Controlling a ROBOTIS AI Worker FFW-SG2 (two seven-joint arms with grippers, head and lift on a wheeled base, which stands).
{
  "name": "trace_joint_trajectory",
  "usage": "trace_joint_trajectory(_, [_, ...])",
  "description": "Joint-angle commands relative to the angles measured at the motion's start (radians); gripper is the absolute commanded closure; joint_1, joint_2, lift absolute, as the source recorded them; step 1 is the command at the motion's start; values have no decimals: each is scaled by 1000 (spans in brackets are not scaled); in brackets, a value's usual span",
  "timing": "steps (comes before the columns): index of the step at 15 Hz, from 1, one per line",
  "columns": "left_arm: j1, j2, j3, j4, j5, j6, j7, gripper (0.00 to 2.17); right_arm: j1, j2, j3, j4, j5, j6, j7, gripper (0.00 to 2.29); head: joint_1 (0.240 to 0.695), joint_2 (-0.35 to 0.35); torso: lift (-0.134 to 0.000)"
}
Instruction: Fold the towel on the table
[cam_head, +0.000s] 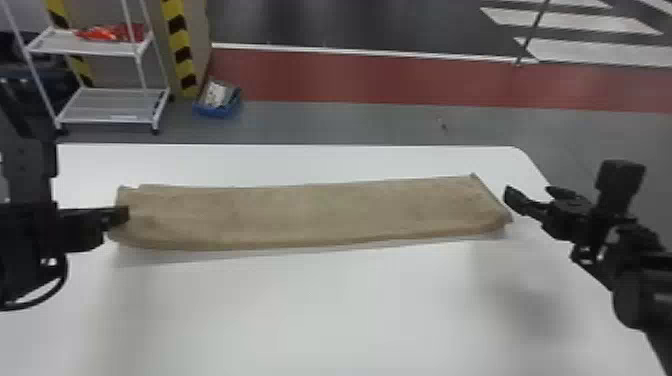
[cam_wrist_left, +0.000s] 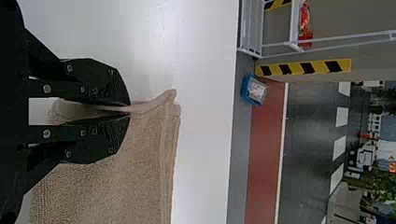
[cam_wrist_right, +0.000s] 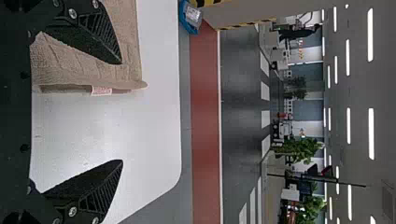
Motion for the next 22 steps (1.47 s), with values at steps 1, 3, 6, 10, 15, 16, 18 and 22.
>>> trace_joint_trajectory(1, [2, -1, -4, -3, 0, -8, 1, 974, 1, -2, -1, 2, 0, 0, 0, 147, 695, -116, -128])
trace_joint_trajectory(3, [4, -1, -6, -4, 0, -8, 0, 977, 1, -3, -1, 3, 0, 0, 0, 147, 695, -118, -128])
trace_joint_trajectory(6, [12, -1, -3, -10, 0, -8, -2, 1160, -11, -3, 9, 12, 5, 0, 0, 198, 695, -121, -128])
trace_joint_trajectory(10, [18, -1, -3, -10, 0, -14, -7, 1156, -86, 3, 69, 98, 40, 0, -2, 340, 695, -117, -128])
trace_joint_trajectory(15, [31, 6, 1, -13, 0, -33, -10, 1160, -134, 34, 125, 150, 98, 3, -6, 586, 695, -94, -128])
trace_joint_trajectory(16, [31, 6, 1, -13, 0, -33, -11, 1160, -140, 37, 130, 155, 109, 18, -6, 586, 695, -83, -128])
trace_joint_trajectory(18, [31, 6, 1, -13, 0, -39, -11, 1160, -143, 46, 133, 155, 124, 28, -8, 586, 695, -77, -128])
trace_joint_trajectory(22, [31, 6, -1, -9, -1, -45, -13, 1160, -137, 45, 119, 153, 133, 49, -11, 586, 695, -72, -128])
